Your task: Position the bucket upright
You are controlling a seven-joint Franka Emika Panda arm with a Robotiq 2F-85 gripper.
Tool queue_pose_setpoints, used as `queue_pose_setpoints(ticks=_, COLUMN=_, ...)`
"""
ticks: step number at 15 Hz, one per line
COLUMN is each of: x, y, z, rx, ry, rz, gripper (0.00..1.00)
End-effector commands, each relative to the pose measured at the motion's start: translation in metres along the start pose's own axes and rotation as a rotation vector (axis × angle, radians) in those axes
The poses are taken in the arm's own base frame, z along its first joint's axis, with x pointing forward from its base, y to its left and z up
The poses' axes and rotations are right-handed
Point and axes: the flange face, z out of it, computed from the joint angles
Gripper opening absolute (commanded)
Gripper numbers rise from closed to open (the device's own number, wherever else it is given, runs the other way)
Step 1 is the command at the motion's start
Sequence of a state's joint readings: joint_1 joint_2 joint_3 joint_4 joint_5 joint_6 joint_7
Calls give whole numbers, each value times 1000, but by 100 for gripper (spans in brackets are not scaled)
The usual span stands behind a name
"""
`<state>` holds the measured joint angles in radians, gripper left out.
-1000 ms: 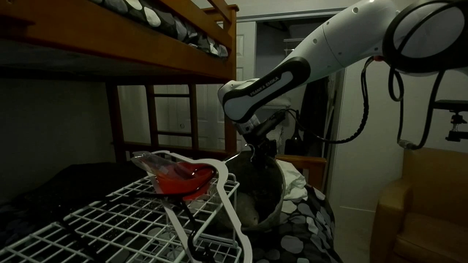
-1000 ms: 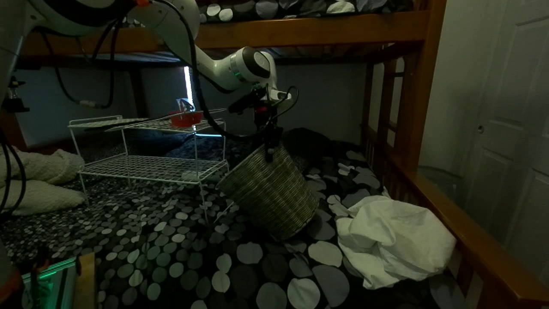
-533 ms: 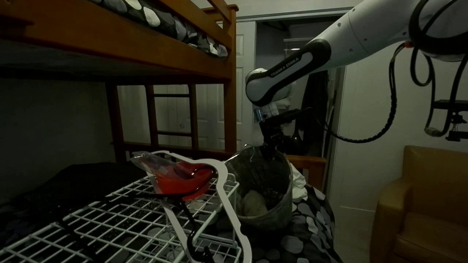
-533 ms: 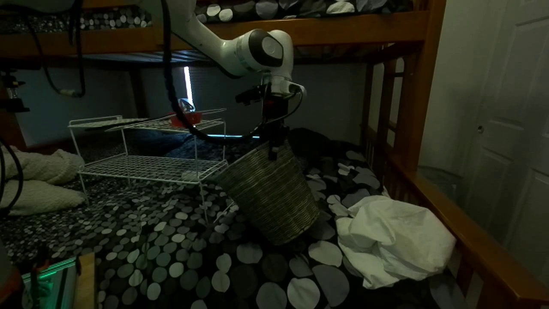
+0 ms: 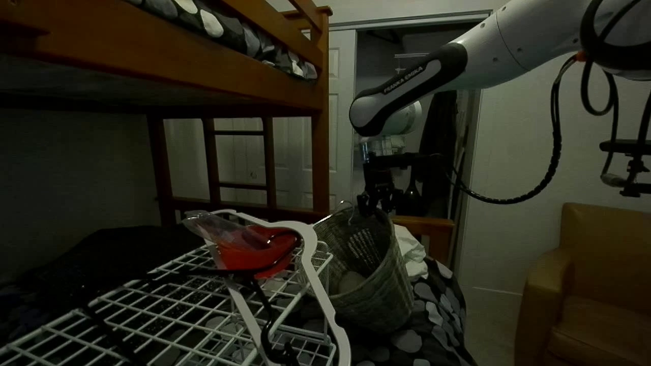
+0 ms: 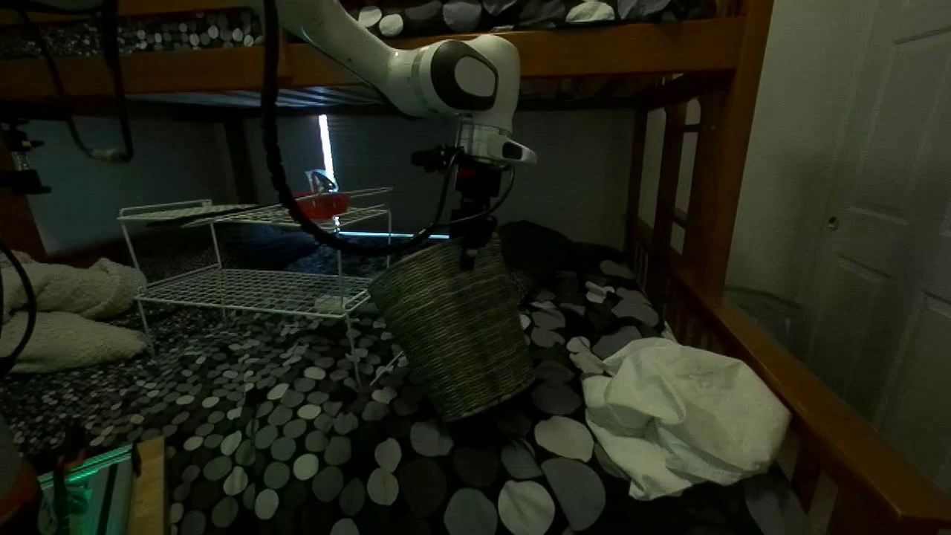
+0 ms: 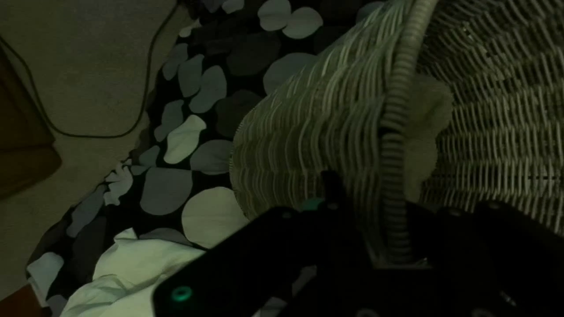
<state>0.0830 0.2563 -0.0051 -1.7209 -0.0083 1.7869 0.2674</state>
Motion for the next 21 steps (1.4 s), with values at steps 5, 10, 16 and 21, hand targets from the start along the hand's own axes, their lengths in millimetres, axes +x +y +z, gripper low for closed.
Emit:
queue_pose_setpoints(ticks=5, x=18, y=68, z=-13, rx=354, ry=63, rz=148, gripper=3)
queue_pose_setpoints(ticks=10, x=37, y=88, z=29, rx=566, ry=115, rz=179, gripper=3)
queue_pose_setpoints(ticks=16, x=45, y=96, z=57, rx=725, ry=106, rz=162, gripper=36)
queue_pose_setpoints(ticks=21, x=21, y=120, z=27, rx=439, ry=56, rz=313, gripper=67)
